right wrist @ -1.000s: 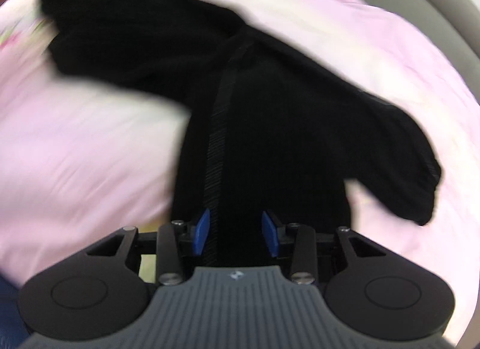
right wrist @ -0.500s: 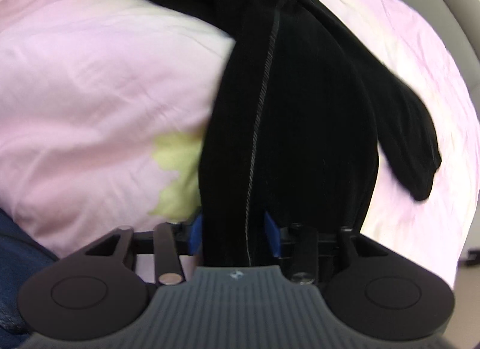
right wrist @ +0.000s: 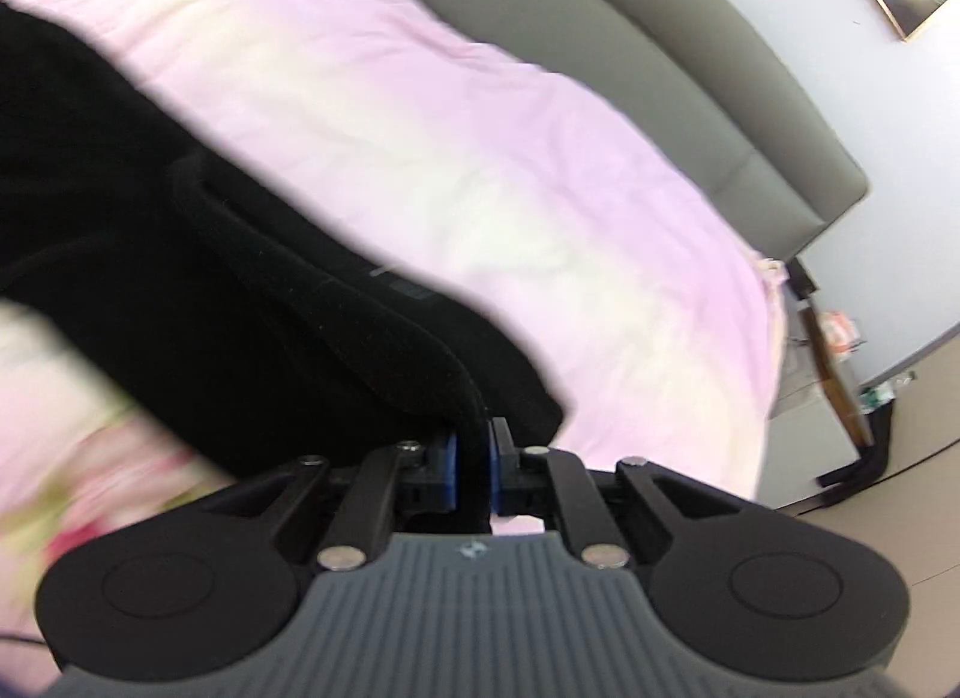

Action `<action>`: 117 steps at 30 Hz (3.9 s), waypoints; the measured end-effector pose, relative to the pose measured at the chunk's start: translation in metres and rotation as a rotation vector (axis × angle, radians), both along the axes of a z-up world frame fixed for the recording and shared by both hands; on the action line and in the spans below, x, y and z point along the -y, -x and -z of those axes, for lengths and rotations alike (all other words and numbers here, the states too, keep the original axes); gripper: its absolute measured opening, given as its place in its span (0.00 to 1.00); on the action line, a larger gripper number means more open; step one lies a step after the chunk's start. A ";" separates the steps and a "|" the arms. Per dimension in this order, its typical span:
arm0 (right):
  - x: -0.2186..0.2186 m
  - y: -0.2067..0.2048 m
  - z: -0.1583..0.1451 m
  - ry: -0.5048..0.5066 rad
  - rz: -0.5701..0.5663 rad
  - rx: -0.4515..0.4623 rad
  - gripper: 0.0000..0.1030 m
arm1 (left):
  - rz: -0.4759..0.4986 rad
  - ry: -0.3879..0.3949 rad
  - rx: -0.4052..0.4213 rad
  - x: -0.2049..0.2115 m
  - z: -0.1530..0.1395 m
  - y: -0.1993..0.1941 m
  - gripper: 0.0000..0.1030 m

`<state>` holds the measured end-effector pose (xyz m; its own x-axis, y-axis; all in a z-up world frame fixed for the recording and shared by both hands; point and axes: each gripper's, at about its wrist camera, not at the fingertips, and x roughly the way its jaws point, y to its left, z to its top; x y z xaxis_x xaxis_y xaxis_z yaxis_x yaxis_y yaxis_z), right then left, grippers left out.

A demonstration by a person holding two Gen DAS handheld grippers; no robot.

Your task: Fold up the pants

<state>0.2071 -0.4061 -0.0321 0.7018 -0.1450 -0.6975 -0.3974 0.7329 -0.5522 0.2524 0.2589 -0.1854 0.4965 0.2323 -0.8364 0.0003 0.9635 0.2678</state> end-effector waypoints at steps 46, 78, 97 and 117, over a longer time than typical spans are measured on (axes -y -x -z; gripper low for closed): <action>0.194 -0.078 0.109 -0.872 0.880 0.000 0.28 | -0.134 -0.004 0.066 -0.034 -0.010 0.011 1.00; 0.146 -0.071 0.187 -1.439 0.940 0.037 0.79 | -0.818 0.819 0.210 -0.135 0.038 0.058 1.00; 0.143 -0.039 0.114 -1.598 0.766 0.172 0.10 | -0.724 0.899 0.528 -0.127 -0.062 0.069 0.29; 0.161 0.073 0.161 -1.375 1.153 -0.065 0.38 | -0.713 0.541 0.239 -0.140 -0.023 0.109 0.64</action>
